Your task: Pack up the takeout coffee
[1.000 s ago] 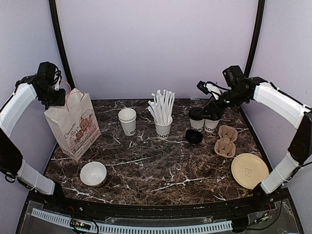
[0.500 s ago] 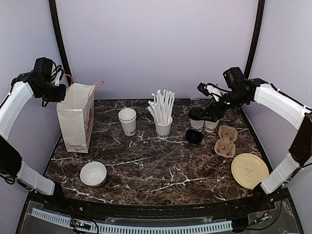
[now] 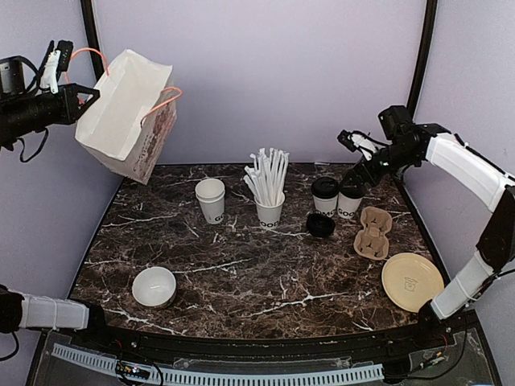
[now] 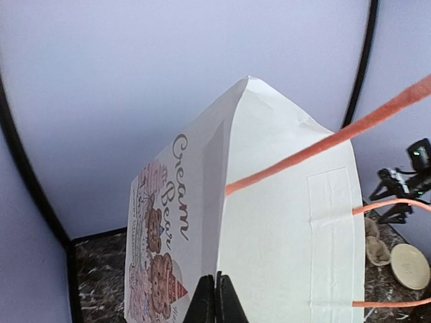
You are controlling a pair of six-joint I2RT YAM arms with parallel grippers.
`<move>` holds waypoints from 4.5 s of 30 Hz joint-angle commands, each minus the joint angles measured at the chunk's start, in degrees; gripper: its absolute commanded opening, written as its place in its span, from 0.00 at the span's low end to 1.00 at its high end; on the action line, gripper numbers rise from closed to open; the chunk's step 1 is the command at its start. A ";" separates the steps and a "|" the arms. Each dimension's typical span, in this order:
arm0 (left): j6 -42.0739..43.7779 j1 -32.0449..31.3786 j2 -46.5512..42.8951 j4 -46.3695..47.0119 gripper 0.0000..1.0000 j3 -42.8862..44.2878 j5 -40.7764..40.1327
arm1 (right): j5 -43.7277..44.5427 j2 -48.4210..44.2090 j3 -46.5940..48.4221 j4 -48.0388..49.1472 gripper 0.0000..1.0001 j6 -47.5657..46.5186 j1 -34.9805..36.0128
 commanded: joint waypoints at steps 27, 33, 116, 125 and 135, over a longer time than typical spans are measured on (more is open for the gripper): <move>8.73 -41.66 18.61 -5.87 0.00 -2.74 18.77 | 22.52 -3.15 -26.55 -1.22 0.89 2.93 -13.60; 9.98 -43.80 23.21 -4.48 0.00 -4.00 13.85 | 22.07 1.28 -25.15 1.85 0.82 4.63 -13.54; 13.37 -43.80 23.46 3.15 0.46 -8.76 7.17 | 14.42 19.13 -5.46 -5.32 0.32 -9.78 -19.15; 13.29 -43.82 23.07 2.66 0.48 -8.78 6.31 | 14.79 20.06 -5.78 -5.59 0.41 -9.51 -19.07; 13.25 -43.86 22.80 2.53 0.47 -8.89 5.91 | 14.66 17.68 -5.61 -7.26 0.30 -9.29 -18.96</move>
